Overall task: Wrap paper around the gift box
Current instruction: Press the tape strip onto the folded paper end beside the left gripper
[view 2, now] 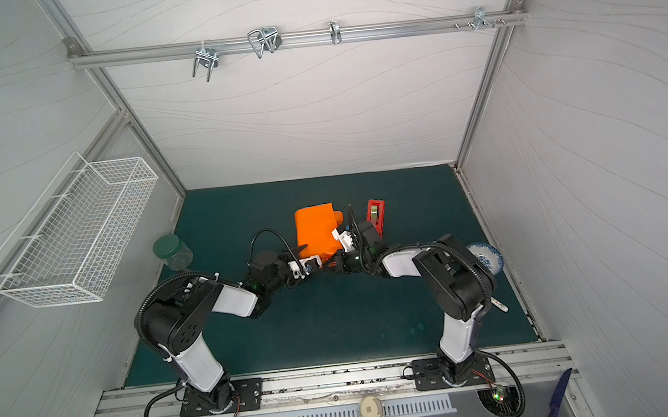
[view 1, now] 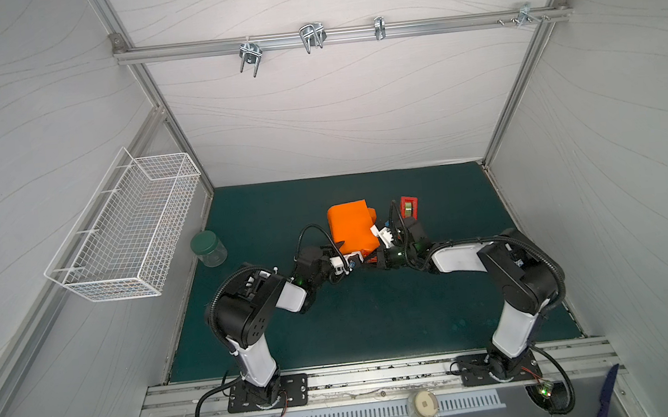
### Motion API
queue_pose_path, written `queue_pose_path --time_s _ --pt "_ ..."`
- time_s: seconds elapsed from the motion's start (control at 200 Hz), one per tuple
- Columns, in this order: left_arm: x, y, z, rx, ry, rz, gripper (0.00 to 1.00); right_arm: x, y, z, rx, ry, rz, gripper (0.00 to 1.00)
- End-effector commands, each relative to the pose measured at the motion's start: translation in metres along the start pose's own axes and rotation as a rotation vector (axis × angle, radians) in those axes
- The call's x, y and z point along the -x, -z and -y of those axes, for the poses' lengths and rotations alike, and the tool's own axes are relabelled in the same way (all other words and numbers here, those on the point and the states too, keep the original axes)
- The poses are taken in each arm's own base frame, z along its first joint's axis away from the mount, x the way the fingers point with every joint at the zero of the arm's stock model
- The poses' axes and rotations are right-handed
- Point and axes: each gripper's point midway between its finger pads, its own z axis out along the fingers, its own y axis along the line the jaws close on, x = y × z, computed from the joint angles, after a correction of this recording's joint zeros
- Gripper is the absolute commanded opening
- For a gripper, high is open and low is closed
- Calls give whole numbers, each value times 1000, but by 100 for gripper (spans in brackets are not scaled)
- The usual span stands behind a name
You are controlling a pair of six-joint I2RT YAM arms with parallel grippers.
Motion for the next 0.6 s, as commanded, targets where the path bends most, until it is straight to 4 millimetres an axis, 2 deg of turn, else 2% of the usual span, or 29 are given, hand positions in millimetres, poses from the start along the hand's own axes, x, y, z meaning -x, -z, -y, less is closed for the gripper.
queue_pose_path --time_s 0.0,0.595 --pt "-36 -1 32 -106 49 -134 70 8 -2 6 -13 6 13 0" --pt "-36 -1 33 -110 50 -133 70 20 -5 10 -28 -22 49 0"
